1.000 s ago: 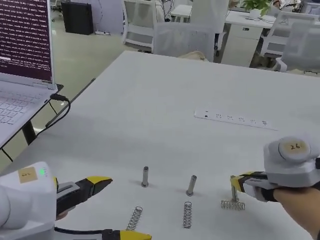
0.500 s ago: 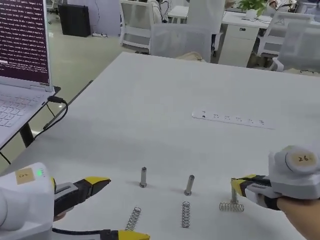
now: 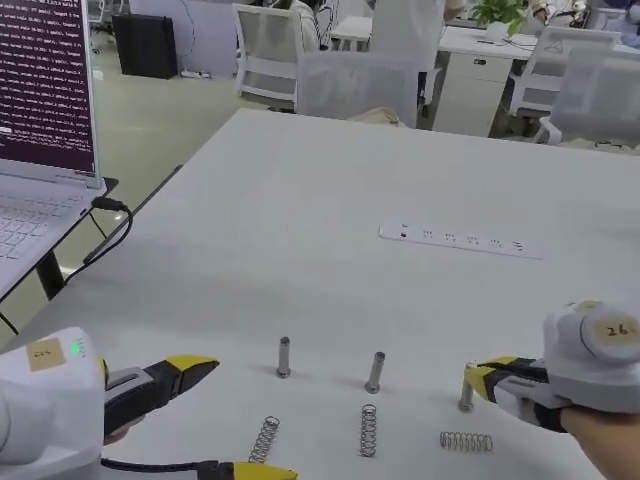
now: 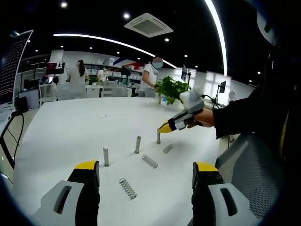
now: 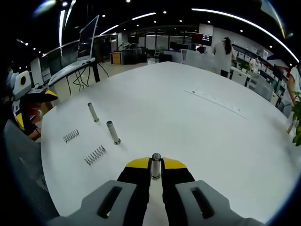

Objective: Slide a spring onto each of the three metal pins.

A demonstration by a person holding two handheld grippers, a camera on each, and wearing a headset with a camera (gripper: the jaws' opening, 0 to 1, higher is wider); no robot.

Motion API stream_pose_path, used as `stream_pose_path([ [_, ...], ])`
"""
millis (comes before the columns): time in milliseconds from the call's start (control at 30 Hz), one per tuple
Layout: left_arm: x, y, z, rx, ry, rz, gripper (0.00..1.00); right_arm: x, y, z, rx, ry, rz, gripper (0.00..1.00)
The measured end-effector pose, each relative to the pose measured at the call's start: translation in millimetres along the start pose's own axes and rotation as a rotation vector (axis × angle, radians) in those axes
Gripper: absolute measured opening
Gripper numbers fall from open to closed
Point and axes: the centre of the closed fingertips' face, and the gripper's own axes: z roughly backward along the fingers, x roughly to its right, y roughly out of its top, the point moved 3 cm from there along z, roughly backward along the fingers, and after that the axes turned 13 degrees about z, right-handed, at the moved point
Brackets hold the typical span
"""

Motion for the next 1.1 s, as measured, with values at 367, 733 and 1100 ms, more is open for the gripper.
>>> stream_pose_path([
  [367, 1.4, -1.1, -0.6, -0.007, -0.008, -0.003, 0.78, -2.1, -10.2, 5.7, -0.022, 0.008, 0.002, 0.06],
  [733, 0.3, 0.8, 1.6, 0.004, -0.002, 0.002, 0.78, -4.0, -34.0, 31.0, -0.067, 0.051, 0.023, 0.14],
  [1100, 3.4, -0.6, 0.0, -0.008, -0.009, -0.003, 0.78, -73.3, -49.8, 64.7, -0.046, 0.369, 0.191, 0.16],
])
